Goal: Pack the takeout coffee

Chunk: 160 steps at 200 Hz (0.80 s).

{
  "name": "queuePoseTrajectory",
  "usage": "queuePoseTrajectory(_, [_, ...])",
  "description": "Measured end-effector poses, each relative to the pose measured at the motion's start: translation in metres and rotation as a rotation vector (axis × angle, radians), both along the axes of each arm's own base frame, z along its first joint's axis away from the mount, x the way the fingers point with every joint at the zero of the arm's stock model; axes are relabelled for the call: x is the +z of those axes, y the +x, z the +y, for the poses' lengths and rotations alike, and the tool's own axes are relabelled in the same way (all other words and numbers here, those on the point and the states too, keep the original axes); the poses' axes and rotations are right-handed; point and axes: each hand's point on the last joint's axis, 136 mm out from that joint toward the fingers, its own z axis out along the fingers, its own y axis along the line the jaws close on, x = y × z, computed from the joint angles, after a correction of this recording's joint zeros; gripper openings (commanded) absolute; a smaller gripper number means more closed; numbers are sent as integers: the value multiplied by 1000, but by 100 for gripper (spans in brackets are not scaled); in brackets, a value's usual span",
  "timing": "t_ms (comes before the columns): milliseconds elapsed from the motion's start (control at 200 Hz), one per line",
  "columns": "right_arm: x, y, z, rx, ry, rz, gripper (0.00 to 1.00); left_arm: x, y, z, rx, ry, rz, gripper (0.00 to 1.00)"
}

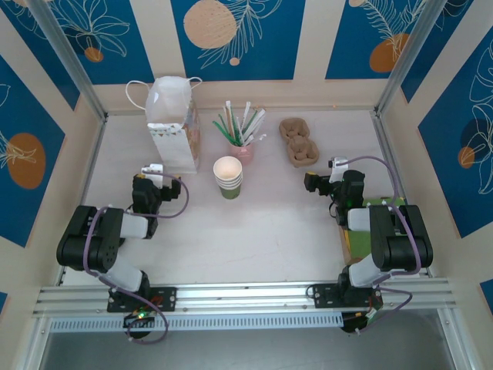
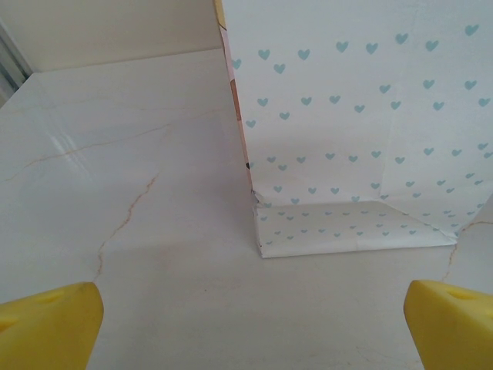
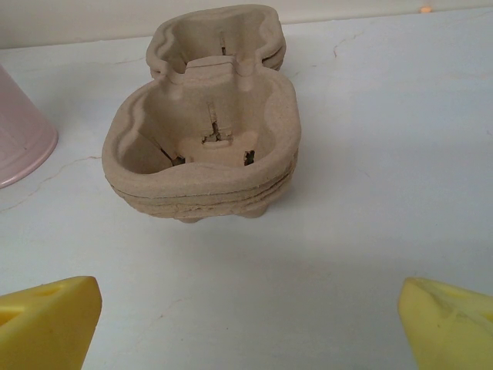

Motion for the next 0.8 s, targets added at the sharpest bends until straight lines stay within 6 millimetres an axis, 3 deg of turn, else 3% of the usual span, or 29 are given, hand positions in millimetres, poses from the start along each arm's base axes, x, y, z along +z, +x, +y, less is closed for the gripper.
queuePoseTrajectory(645, [-2,0,0,-2,0,17,99,-5,-2,-1,-11,-4,34,100])
queuePoseTrajectory(720, [1,-2,-2,-12,0,25,99,3,-3,2,4,0,40,100])
queuePoseTrajectory(800, [13,-3,-4,-29,5,24,99,27,-4,8,46,-8,26,100])
